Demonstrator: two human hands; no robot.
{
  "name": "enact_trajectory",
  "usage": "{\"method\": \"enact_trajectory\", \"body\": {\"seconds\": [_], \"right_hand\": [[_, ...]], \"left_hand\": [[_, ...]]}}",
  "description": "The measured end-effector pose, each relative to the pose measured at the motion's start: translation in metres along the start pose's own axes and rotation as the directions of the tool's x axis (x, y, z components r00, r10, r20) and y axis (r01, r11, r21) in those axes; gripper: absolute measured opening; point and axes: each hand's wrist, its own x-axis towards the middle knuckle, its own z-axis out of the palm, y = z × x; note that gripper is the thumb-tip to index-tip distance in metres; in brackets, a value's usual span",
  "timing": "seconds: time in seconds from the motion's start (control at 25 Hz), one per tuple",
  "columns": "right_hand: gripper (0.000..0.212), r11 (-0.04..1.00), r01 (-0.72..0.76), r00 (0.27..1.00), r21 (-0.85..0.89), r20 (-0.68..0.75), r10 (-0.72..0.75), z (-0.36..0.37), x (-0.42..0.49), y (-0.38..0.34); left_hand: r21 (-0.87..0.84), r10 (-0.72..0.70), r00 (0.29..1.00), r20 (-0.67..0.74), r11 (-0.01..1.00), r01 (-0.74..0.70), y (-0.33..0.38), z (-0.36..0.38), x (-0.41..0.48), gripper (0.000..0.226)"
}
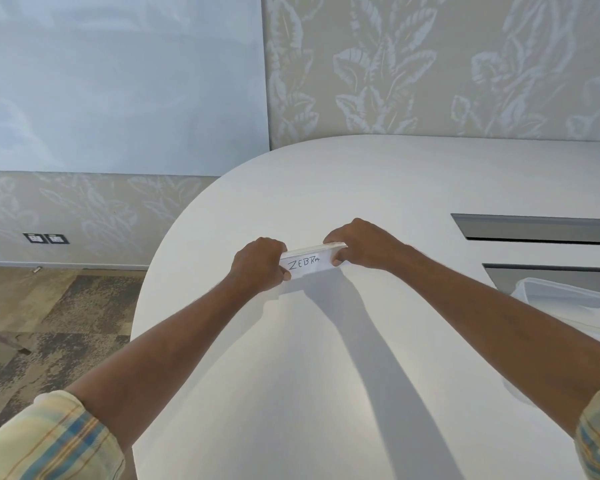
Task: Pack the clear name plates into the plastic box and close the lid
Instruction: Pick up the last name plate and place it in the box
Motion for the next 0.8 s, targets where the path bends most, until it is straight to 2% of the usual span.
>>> {"method": "enact_trajectory", "body": {"seconds": [0.4, 0.8], "right_hand": [[0.035, 0.989, -0.143, 0.983, 0.026, -0.112, 0.145, -0.045, -0.096, 0.065], [0.039, 0.957, -0.29, 0.937, 0.027, -0.195, 0.289, -0.081, -0.207, 0.128]], "left_hand": [[0.026, 0.235, 0.972, -0.005, 0.972, -0.235, 0.107, -0.015, 0.0, 0.029], [0.042, 0.418, 0.909, -0.001, 0.908, -0.417, 0.235, -0.012, -0.011, 0.029]]}}
